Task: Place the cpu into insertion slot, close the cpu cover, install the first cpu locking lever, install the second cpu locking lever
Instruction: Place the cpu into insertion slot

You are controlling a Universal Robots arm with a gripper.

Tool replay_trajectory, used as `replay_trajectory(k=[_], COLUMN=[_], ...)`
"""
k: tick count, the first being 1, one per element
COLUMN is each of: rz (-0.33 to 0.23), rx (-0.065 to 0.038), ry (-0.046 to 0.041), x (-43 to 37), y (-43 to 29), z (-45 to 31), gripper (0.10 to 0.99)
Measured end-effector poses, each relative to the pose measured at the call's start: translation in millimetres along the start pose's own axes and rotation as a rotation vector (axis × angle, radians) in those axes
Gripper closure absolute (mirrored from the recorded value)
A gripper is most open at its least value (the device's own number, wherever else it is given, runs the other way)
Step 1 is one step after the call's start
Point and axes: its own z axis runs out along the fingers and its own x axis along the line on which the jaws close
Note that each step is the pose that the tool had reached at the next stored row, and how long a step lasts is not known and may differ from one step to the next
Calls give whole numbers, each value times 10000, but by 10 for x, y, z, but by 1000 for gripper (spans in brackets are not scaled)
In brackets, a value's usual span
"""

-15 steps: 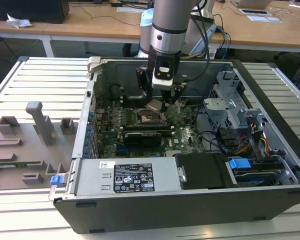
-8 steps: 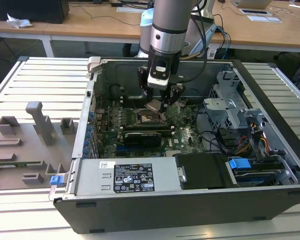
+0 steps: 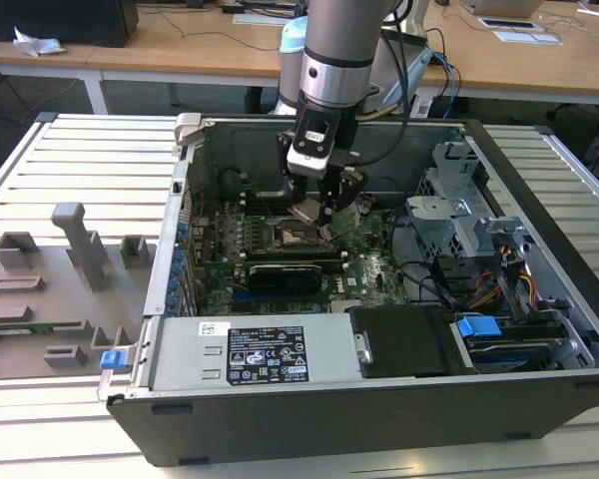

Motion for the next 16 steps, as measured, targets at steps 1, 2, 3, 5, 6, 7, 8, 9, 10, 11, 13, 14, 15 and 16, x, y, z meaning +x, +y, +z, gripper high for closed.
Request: replay_trajectory(k=[1, 2, 3, 5, 6, 7, 8, 9, 10, 11, 13, 14, 15, 16], rz=[86, 233, 384, 601, 761, 847, 959, 1054, 1156, 1249, 1474, 1565, 1663, 1747], rx=[5, 14, 21, 30, 35, 37, 41, 43, 45, 47, 51, 52, 55, 56], ry=[0, 1, 2, 8, 13, 16, 21, 25, 30, 34, 46, 51, 55, 60], x=[0, 0, 0, 0, 0, 0, 0, 0, 0, 0, 0, 0, 0, 0], y=[0, 0, 0, 0, 0, 0, 0, 0, 0, 0, 0, 0, 1, 1], z=[0, 1, 1, 2, 2, 3, 3, 3, 4, 4, 4, 5, 5, 5], gripper=[541, 541, 541, 541, 541, 541, 541, 541, 541, 541, 541, 541, 541, 541])
